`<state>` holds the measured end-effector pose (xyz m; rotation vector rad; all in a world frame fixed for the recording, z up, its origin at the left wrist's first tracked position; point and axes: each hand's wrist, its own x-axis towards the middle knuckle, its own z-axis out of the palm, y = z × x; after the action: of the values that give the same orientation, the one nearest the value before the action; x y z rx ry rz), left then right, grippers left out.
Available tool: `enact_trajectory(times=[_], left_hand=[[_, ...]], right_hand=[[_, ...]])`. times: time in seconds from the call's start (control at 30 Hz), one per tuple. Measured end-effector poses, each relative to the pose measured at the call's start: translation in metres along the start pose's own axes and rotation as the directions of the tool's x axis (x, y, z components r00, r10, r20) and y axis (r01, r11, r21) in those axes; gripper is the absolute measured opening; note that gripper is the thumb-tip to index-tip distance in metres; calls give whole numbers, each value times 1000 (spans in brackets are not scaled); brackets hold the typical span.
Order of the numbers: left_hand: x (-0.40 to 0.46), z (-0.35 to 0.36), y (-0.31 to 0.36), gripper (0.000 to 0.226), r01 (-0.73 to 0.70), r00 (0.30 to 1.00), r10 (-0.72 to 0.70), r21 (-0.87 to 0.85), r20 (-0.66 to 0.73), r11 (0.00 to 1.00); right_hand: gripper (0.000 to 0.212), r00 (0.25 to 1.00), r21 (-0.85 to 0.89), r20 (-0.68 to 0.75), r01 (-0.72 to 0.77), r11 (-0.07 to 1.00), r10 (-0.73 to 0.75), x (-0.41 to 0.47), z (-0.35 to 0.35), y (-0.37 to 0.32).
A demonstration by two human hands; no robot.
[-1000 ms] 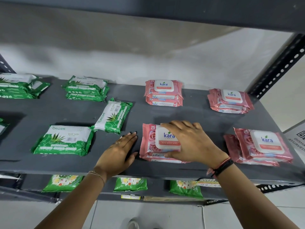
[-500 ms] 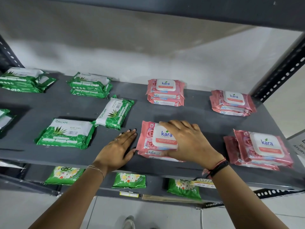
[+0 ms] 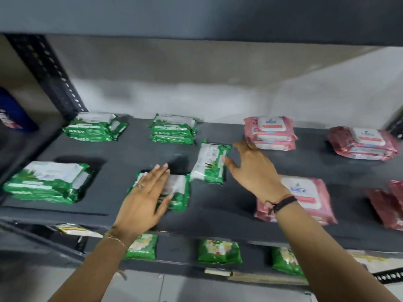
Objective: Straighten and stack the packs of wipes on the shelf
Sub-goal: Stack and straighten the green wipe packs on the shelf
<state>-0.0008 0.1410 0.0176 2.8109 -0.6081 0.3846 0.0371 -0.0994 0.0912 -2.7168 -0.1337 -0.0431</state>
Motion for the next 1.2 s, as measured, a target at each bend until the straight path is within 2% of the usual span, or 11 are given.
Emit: enact_trajectory(times=[0.17,0.27,0.37,0.53,0.6,0.7,0.77,0.87,1.03,1.2], left_hand=[[-31,-11,-83,79,95,989,-104,85,106,992],[-39,-3,-105,87,99,985,-107,59,138,993],[-42,6,-111,90,48,985,-53,34,166,998],[-48,13,-111,90,38,986,-30,-45,164,998],[-48,14,-110,88,34,985,-24,-59,171,998],[-47,15,-110,88,19,984,-9,-55,177,998],[-48,14,-110,87,25,985,-13,-73,170,997],[-47,10,-106,86,49,989,-34,-98,142,994],[-47,7,-104,82,42,992,-32,-83,122,996],[-48,9,-105,82,27,995,-17,-94,100,995]], right_hand=[[86,934,-70,168,-307,949,315,46,59,-39],[93,895,-73,125,-421,904,427,57,78,-52],[90,887,-82,52,-455,887,460,57,87,-57],[65,887,76,38,-462,883,461,58,78,-52],[61,926,116,-6,-373,920,376,50,66,-54],[65,997,172,10,-71,982,71,33,47,-67],[73,984,194,124,100,976,-126,23,38,-82],[72,890,206,319,269,941,-324,19,43,-99],[67,775,101,501,389,916,-385,22,71,-105],[67,759,71,524,414,908,-387,16,64,-108]])
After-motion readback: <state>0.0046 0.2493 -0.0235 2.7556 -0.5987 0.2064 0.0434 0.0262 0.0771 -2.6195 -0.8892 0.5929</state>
